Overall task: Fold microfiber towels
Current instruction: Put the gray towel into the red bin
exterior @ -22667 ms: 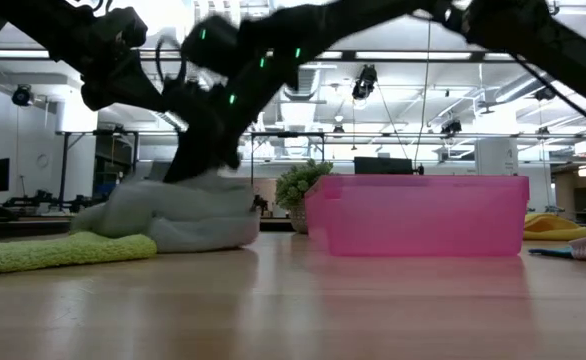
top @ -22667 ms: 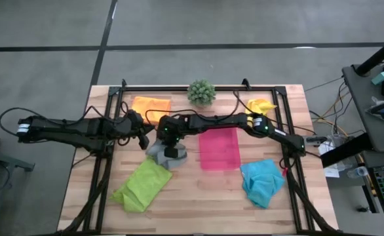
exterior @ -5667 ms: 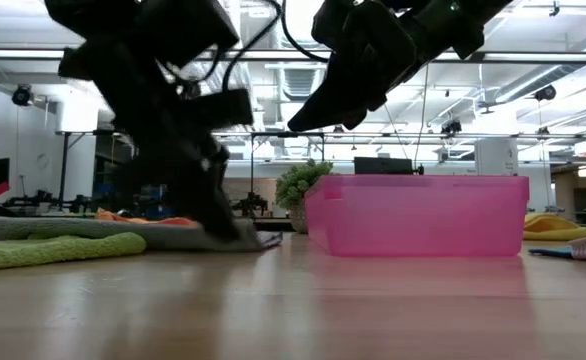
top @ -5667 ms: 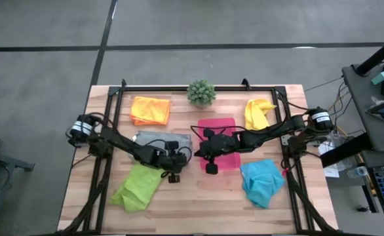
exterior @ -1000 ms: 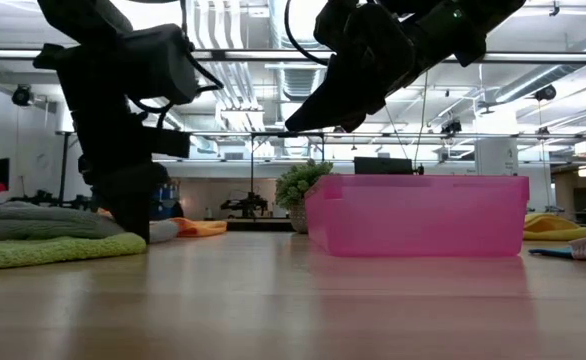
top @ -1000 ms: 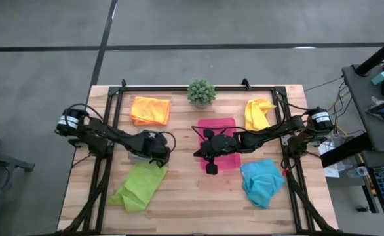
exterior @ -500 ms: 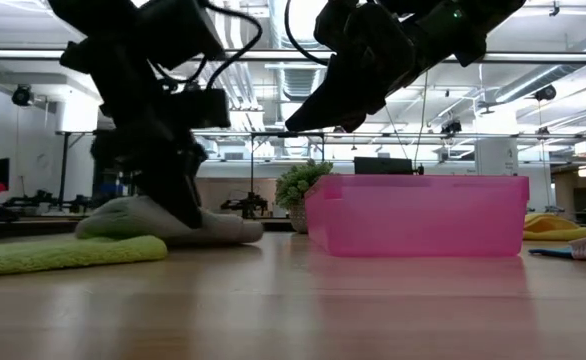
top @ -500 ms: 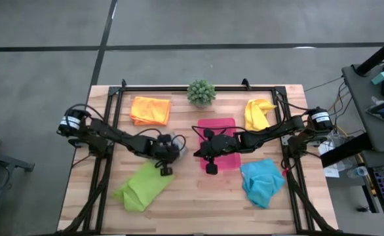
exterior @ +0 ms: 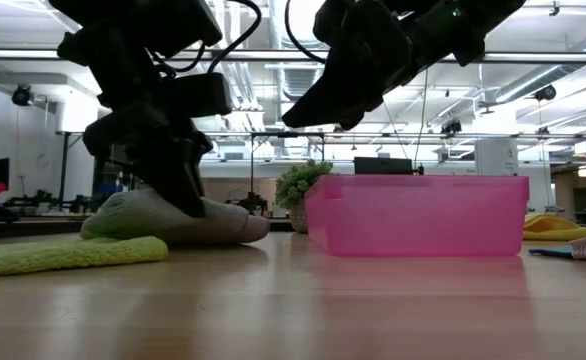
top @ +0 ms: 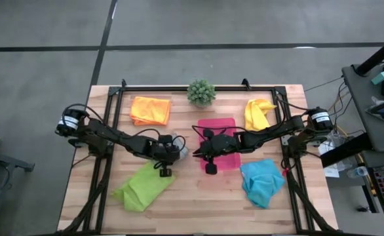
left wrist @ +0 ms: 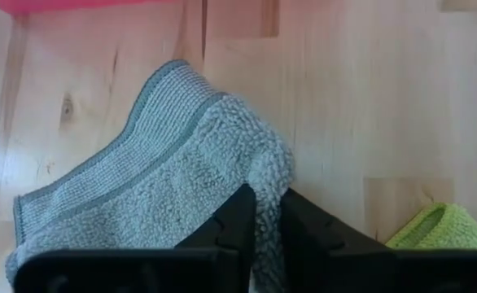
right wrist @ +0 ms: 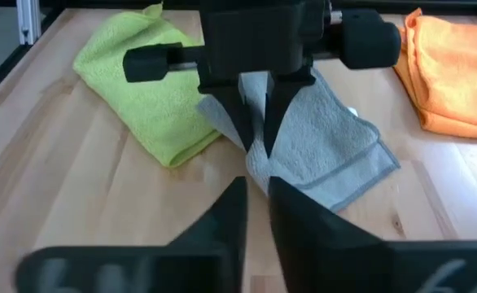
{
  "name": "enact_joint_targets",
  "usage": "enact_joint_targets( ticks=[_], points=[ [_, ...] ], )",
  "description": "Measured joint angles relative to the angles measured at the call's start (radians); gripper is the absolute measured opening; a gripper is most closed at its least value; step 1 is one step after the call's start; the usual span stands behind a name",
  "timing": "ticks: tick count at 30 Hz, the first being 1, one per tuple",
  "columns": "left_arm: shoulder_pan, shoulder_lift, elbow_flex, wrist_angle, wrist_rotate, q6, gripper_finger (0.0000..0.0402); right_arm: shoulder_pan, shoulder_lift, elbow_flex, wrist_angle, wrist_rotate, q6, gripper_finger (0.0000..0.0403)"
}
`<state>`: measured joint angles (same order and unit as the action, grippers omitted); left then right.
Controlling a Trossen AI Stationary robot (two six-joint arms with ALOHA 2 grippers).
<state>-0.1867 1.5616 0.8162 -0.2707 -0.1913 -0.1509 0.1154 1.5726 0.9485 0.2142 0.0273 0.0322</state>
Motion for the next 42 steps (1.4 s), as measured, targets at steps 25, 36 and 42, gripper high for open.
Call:
enact_joint_targets(
  ticks=[25, 36, 42],
  points=[
    [-0.014, -0.077, -0.01, -0.047, 0.0, 0.003, 0.0048, 0.006, 0.443, 0.472, -0.32, 0.112, -0.232, 0.0163],
    [-0.016, -0.175, -0.01, 0.052, -0.005, 0.005, 0.0048, 0.004, 0.445, 0.465, -0.221, 0.201, -0.25, 0.0039],
    [-0.017, -0.267, -0.012, -0.049, -0.004, 0.008, 0.0048, 0.006, 0.439, 0.465, -0.246, 0.201, -0.253, 0.0011]
  ],
)
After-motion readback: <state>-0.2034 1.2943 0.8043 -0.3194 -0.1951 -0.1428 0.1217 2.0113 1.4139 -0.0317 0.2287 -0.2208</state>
